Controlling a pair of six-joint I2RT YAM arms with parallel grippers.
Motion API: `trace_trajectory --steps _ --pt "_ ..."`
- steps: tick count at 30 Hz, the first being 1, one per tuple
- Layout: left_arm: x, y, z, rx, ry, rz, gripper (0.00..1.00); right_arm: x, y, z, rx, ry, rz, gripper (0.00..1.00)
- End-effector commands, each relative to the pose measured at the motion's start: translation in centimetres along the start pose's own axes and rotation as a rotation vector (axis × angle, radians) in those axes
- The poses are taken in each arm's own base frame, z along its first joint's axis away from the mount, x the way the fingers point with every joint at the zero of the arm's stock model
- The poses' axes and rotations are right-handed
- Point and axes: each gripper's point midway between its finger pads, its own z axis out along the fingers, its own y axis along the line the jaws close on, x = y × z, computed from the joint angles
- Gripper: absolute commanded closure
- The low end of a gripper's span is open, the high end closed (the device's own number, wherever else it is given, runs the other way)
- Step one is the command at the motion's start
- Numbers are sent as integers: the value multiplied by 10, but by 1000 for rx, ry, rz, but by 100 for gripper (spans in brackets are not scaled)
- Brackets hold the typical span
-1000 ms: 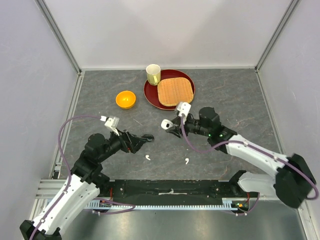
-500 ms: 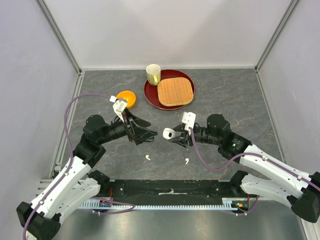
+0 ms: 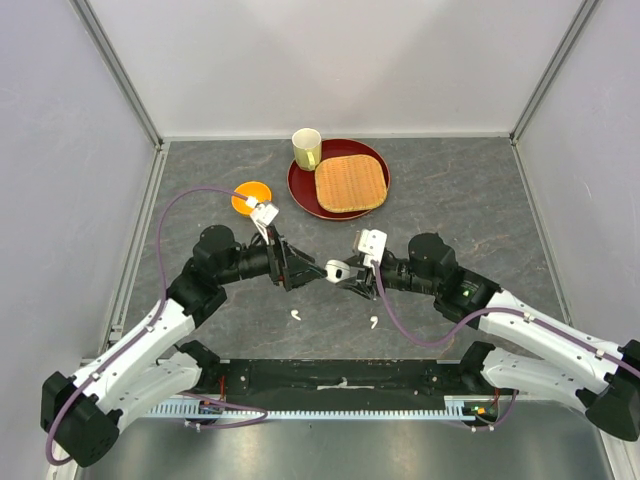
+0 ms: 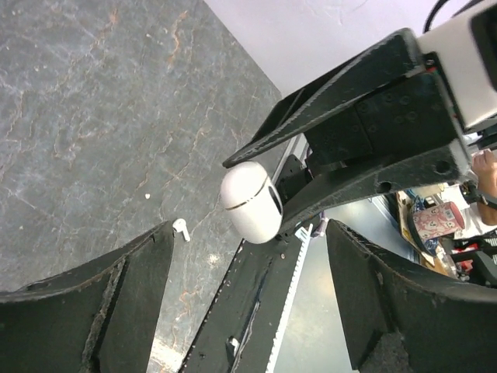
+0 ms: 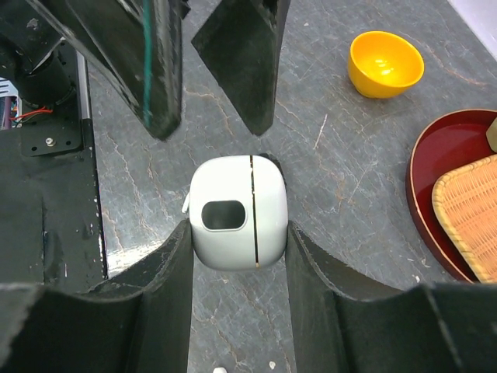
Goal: Insert the wireless bluetooth earbuds into the charging case
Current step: Pick up the charging case at the center of the board.
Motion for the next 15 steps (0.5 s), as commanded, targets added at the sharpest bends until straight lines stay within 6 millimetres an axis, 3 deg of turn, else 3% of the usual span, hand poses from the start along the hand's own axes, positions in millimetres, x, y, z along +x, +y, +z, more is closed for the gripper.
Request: trace_trajectory --steps 1,15 --pt "-3 -2 11 1 1 -54 16 -30 -3 0 21 -94 -47 100" --pt "9 -11 35 34 61 -141 30 -26 1 6 32 -80 -66 100"
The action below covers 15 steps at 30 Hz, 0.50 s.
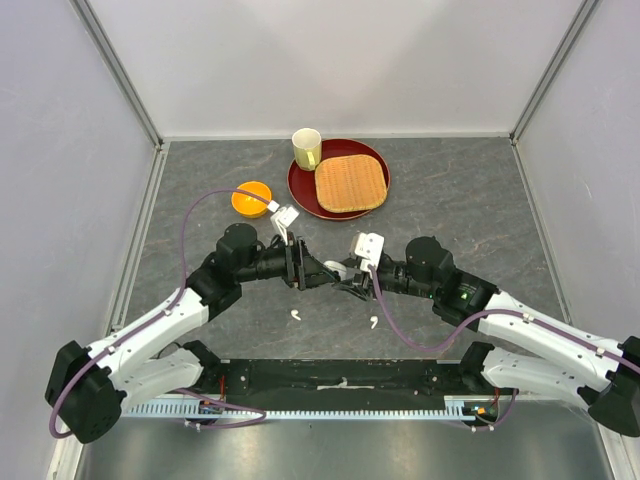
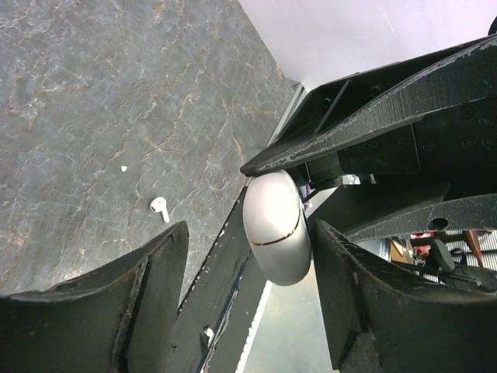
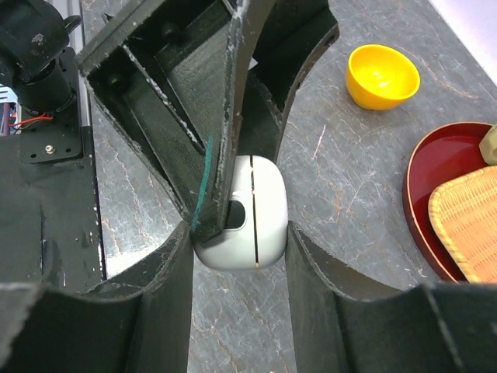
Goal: Insert the wireless bluetooth earbuds into the charging case
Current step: Pick up the charging case at the center of the board.
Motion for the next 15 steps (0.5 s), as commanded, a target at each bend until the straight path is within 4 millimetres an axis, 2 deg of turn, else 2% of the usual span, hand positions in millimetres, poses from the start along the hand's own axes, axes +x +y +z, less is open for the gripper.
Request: trace_trajectory --steps 1,3,9,11,12,14,15 --pt "-19 -23 6 64 -47 4 31 -19 -4 2 20 -59 -43 100" --pt "-20 -26 8 74 -51 7 34 -17 -3 3 19 -54 -45 100" --pt "-18 -30 12 91 -40 0 56 -16 -2 4 25 -52 -49 100" --pt "-16 -30 13 95 -31 -1 61 -16 -2 4 29 -54 -52 100" --pt "-15 -29 14 95 -26 -1 70 -15 -2 4 30 -54 -53 100" --pt "-13 -30 13 102 -20 4 80 -16 -3 4 37 -58 -53 100" --pt "-11 -32 13 111 -13 8 90 -16 -3 4 39 -58 -49 99"
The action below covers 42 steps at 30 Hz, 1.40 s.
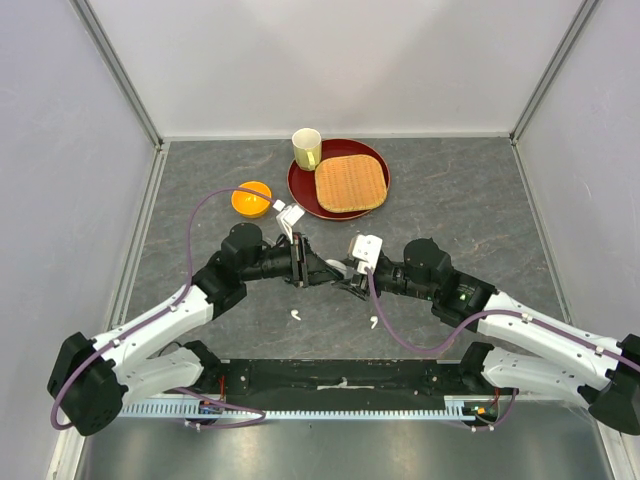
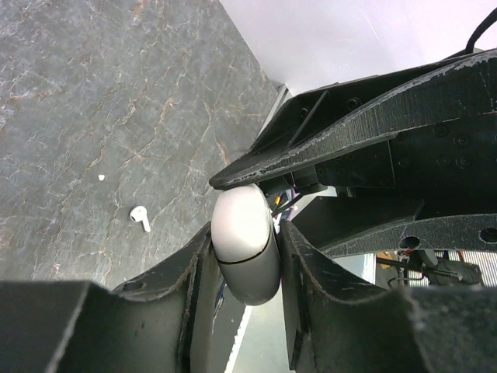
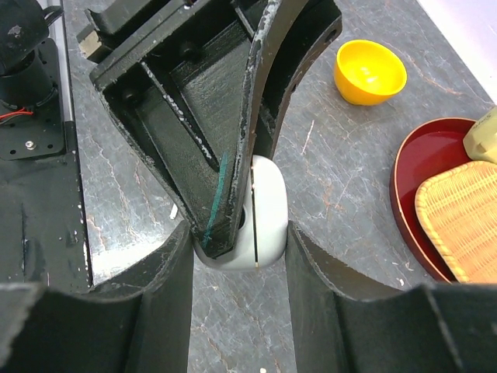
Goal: Insert the wireless bluetooth earbuds into the charging case
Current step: Pick up the charging case at the center of the board, then open the charging case.
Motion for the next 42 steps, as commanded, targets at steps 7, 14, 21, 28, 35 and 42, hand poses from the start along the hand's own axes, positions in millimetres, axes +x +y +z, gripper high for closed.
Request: trace_trajectory --steps 7,14,21,28,35,42 --pt "-8 -21 -2 76 -16 114 98 -36 -4 0 37 -141 92 28" --pt "-24 -4 -24 -56 -180 288 98 -56 -7 -17 93 -213 282 2" --pt "-49 -8 -69 -112 -461 598 98 -60 -41 -36 348 -216 729 2" --pt "-43 -16 -87 -59 -567 775 98 -92 -14 -5 137 -208 1104 2" --pt "-37 -23 -80 8 -549 861 98 -103 14 21 -103 -155 1384 2" --pt "-36 -30 -78 47 -549 899 98 -101 25 37 -282 -204 1579 5"
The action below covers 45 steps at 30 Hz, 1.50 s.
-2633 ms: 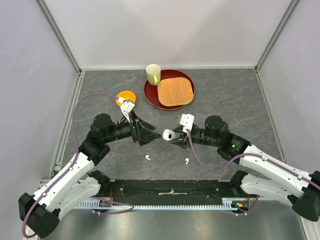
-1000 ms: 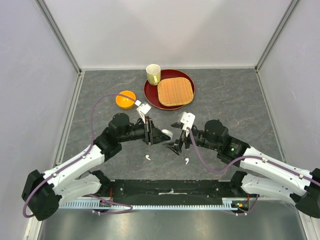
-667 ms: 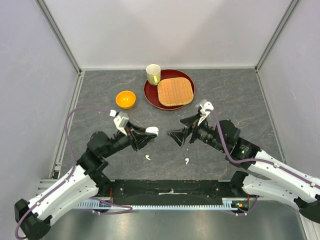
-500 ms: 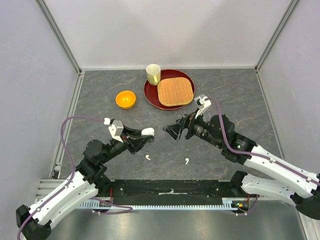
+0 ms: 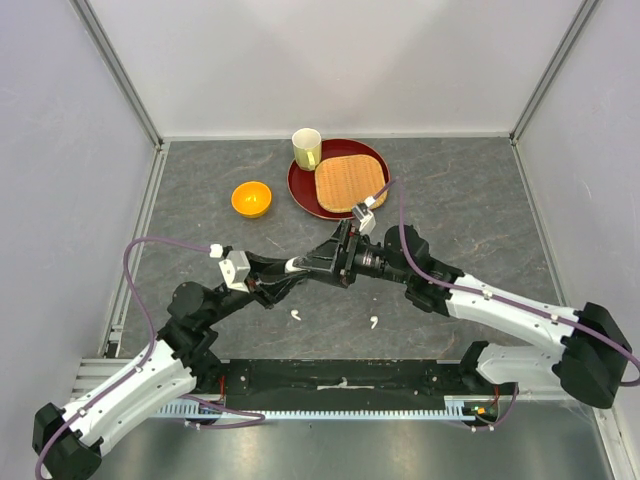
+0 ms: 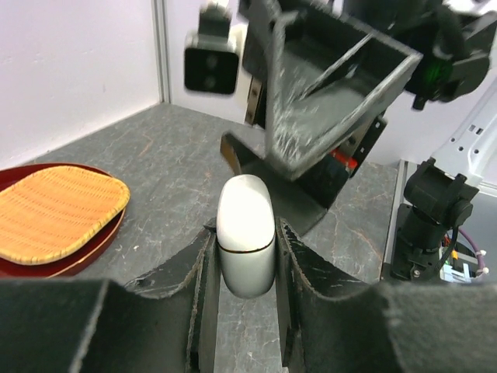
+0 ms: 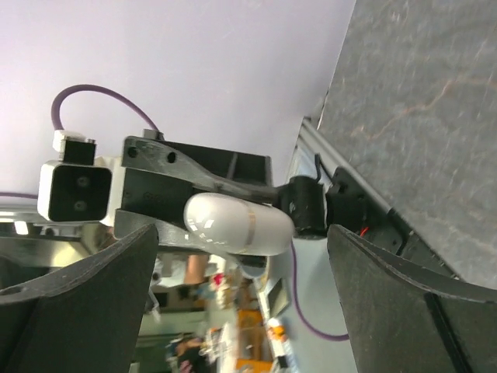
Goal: Insert the wireless bluetooth earbuds into the charging case
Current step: Open the charging case.
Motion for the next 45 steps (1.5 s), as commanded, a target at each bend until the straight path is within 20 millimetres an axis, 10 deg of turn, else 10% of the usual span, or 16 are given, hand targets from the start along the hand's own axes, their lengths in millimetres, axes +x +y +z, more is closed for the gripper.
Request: trace_trajectory --steps 1,16,29,45 --pt "-20 -8 2 57 -83 94 98 5 31 0 -171 51 147 6" --pt "-15 -7 -3 49 -87 110 98 12 20 8 -125 105 257 26" --pt "-11 -11 -1 68 -79 75 82 14 26 8 -172 121 258 84" --pt "-13 -11 3 67 -112 -1 60 12 38 3 -287 121 338 96"
